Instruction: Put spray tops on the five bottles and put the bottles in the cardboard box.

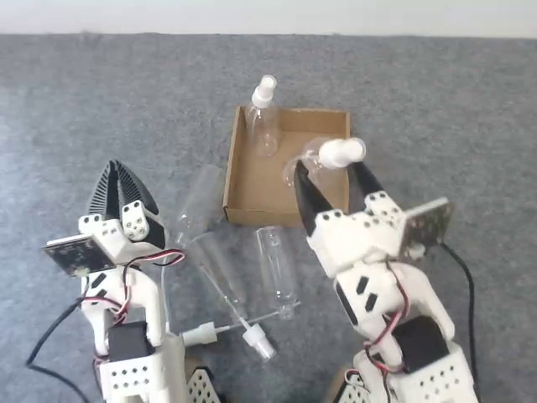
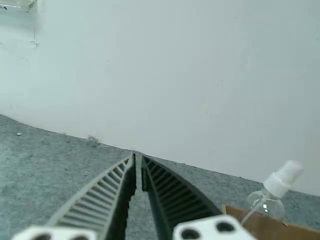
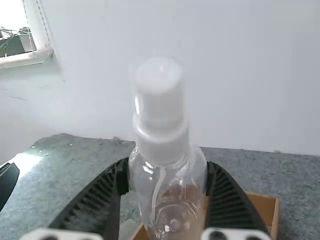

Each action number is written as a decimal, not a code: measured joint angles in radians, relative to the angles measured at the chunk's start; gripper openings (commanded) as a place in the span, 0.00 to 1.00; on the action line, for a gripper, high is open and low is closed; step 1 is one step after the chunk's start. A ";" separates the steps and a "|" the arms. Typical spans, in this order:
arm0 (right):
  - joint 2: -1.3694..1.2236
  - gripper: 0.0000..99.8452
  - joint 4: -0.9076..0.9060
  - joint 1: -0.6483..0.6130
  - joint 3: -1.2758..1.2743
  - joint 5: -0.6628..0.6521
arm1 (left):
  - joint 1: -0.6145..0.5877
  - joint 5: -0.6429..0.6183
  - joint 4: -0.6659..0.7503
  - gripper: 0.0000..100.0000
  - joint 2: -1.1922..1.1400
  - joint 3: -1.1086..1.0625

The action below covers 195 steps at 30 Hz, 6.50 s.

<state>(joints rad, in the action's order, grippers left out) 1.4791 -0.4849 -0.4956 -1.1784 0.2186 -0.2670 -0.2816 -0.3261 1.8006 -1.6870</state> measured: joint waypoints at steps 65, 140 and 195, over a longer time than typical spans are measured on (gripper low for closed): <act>-1.634 0.11 0.443 -0.054 0.698 -0.002 | -0.083 0.054 0.051 0.01 0.000 -0.006; -1.642 0.40 0.333 -0.097 0.667 -0.057 | -0.084 0.057 0.051 0.02 0.000 -0.006; -1.097 0.40 -0.503 -0.081 0.634 0.046 | -0.084 0.057 0.051 0.02 0.000 -0.006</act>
<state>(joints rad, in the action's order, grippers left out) 0.3821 -0.9881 -0.5769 -0.5447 0.2647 -0.3514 -0.2248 -0.2754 1.8006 -1.6932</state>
